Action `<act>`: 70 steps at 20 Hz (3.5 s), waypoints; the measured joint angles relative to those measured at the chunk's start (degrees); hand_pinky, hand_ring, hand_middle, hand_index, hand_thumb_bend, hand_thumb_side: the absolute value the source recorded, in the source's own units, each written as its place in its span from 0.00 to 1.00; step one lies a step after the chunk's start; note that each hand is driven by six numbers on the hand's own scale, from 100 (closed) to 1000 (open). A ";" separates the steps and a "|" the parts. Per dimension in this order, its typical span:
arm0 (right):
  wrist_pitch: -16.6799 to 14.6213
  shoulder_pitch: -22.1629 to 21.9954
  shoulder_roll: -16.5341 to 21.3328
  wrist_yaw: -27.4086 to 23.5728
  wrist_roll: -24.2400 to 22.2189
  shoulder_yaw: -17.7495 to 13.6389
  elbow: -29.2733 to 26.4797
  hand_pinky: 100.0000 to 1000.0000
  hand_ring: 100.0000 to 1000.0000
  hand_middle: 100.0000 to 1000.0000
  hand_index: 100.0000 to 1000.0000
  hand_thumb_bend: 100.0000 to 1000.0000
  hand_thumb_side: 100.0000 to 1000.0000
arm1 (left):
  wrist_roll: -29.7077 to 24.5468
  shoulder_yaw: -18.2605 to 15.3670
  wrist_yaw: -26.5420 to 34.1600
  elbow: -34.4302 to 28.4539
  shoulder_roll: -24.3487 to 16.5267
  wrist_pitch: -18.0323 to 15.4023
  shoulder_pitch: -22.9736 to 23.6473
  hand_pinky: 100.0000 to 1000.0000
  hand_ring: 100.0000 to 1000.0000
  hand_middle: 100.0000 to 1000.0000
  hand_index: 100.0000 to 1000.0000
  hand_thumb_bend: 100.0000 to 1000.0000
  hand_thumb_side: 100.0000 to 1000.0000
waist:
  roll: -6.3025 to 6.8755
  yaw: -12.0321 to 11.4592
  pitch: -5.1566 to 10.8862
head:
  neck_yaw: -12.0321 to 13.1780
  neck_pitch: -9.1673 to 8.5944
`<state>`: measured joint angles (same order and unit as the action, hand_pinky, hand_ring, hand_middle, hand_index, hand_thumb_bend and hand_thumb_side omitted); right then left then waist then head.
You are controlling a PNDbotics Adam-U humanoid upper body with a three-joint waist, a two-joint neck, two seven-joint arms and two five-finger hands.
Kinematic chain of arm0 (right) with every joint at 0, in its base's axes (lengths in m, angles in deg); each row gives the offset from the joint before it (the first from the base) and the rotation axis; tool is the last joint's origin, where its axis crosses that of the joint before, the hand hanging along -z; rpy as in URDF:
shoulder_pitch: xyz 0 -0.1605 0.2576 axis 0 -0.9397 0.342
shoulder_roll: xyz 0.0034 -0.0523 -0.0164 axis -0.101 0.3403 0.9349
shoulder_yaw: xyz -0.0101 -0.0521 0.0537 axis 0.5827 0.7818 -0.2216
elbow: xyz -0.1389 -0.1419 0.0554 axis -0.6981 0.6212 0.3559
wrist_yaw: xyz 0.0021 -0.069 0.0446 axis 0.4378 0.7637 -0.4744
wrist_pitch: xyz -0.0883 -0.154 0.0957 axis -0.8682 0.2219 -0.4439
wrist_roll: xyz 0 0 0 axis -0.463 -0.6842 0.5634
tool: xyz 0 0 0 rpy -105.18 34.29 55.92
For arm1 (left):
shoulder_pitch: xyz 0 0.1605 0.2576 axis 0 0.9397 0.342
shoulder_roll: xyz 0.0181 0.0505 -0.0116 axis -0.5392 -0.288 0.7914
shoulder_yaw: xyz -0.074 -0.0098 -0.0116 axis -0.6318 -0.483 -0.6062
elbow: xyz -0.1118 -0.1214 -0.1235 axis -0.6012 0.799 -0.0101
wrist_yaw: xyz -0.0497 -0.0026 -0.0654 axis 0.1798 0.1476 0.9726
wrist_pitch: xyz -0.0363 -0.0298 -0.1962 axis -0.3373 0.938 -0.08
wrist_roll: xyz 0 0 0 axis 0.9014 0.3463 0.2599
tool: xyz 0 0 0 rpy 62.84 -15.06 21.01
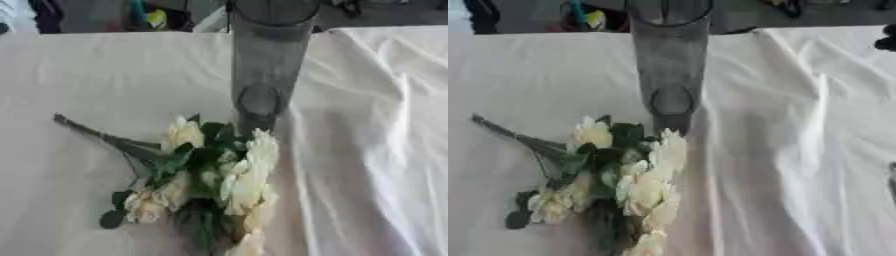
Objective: Arrange flowers into the vase.
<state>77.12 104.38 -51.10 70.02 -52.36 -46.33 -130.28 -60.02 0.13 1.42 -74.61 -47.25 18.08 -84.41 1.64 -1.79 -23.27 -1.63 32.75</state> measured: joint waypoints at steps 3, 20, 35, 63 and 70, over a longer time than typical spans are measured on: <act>-0.01 -0.02 0.07 -0.17 0.01 0.00 0.00 0.61 0.52 0.52 0.74 0.00 1.00 | -2.66 0.74 -2.01 0.00 -3.93 1.30 -0.82 0.70 0.85 0.85 0.92 0.00 1.00 | 0.00 0.05 0.66 | 0.20 0.00; -0.08 -0.08 0.58 -0.61 -0.71 0.87 0.00 0.61 0.52 0.52 0.74 0.00 1.00 | -28.06 6.46 -12.93 4.26 -22.46 5.99 -5.66 0.90 0.96 0.95 1.00 0.17 0.89 | 0.14 2.15 1.95 | 2.79 -0.33; -0.04 -0.08 0.94 -0.96 -1.56 1.48 0.00 0.61 0.52 0.52 0.74 0.00 1.00 | -39.81 13.68 -22.13 18.96 -25.03 -3.74 -12.76 0.89 0.94 0.95 1.00 0.54 0.75 | 0.86 3.53 1.99 | 3.69 -2.12; -0.13 0.51 0.94 -1.40 -2.61 2.42 0.00 0.62 0.52 0.52 0.74 0.00 1.00 | -46.24 21.34 -25.62 31.26 -20.82 -12.24 -14.16 0.88 0.91 0.93 1.00 0.68 0.71 | 0.90 4.92 1.89 | 5.60 -2.62; -0.11 0.51 0.92 -1.42 -2.63 2.43 0.00 0.62 0.52 0.52 0.74 0.00 1.00 | -46.43 22.13 -25.23 32.16 -19.37 -12.63 -14.79 0.87 0.92 0.93 1.00 0.65 0.73 | 0.90 5.06 1.69 | 5.87 -2.62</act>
<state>77.01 104.89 -50.18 68.61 -54.99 -43.90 -130.28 -106.45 22.26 -23.80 -42.45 -66.62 5.45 -99.20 2.54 3.27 -21.58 4.24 30.13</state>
